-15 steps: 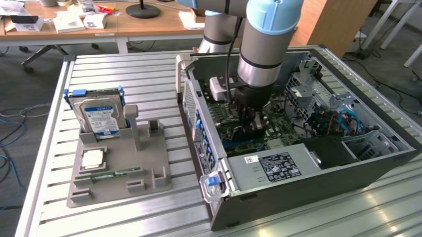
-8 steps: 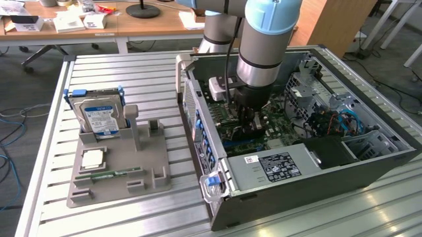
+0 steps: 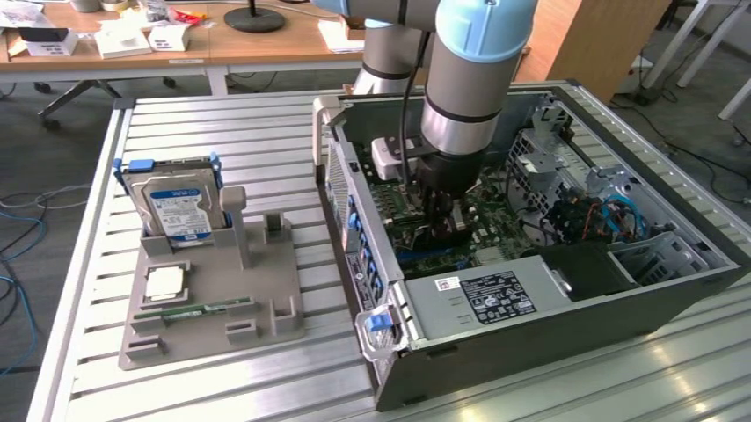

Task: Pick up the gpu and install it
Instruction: 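Insert the gpu into the slot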

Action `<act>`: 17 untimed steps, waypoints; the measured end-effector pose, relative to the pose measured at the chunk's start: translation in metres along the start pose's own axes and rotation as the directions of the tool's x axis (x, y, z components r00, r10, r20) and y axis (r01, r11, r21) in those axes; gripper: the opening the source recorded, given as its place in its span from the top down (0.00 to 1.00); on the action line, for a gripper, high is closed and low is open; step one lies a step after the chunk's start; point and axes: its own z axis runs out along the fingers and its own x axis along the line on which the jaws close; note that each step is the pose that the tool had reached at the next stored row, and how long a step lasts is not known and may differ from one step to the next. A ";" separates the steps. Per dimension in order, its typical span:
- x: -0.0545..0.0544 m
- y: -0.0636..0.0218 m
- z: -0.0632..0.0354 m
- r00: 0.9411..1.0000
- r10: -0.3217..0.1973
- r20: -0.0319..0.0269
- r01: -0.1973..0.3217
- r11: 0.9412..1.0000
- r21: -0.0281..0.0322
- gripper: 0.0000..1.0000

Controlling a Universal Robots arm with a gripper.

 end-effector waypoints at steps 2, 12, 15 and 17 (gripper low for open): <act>0.000 0.0000 0.0003 1.000 0.000 0.000 0.000 1.000 0.000 0.74; 0.000 0.0001 0.0016 1.000 0.000 0.000 0.000 1.000 0.000 0.74; 0.000 0.0001 0.0017 1.000 0.000 0.000 0.000 1.000 0.000 0.74; 0.000 0.0001 0.0017 1.000 0.000 0.000 0.000 1.000 0.000 0.74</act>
